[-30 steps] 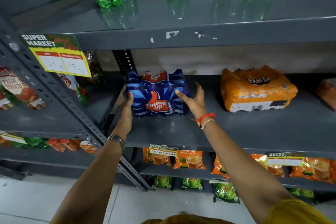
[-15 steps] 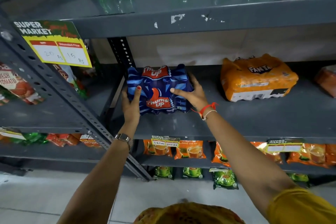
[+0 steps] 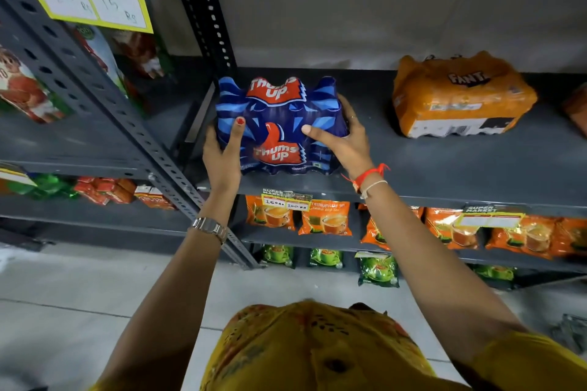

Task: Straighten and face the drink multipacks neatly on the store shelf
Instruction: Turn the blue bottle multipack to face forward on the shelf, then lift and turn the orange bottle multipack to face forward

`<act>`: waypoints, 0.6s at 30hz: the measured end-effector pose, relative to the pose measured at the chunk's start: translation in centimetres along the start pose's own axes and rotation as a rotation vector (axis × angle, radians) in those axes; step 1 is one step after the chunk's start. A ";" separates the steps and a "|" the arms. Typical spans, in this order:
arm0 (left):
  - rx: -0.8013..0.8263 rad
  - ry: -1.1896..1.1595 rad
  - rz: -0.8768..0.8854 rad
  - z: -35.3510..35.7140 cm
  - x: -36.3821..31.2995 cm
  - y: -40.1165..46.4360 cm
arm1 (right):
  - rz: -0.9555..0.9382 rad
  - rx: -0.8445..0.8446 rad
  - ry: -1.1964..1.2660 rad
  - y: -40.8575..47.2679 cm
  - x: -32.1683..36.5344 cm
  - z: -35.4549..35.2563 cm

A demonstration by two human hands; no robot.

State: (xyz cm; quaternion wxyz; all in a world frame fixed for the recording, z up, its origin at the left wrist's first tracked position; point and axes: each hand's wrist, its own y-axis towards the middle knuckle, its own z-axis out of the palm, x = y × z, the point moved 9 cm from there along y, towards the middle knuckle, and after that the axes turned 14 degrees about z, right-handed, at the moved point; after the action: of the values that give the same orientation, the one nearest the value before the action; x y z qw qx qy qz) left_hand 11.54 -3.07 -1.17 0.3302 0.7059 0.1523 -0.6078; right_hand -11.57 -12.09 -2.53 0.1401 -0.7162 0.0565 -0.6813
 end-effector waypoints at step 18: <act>0.162 0.183 0.755 16.0 -7.0 -12.5 | -0.174 -0.616 0.327 -0.4 2.9 -22.1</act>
State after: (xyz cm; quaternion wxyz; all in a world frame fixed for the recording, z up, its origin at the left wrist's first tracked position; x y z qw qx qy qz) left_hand -9.79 -2.96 1.39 0.4588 0.7872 -0.1377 -0.3884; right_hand -33.35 -15.26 1.11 -0.1518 -0.6086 0.2196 -0.7472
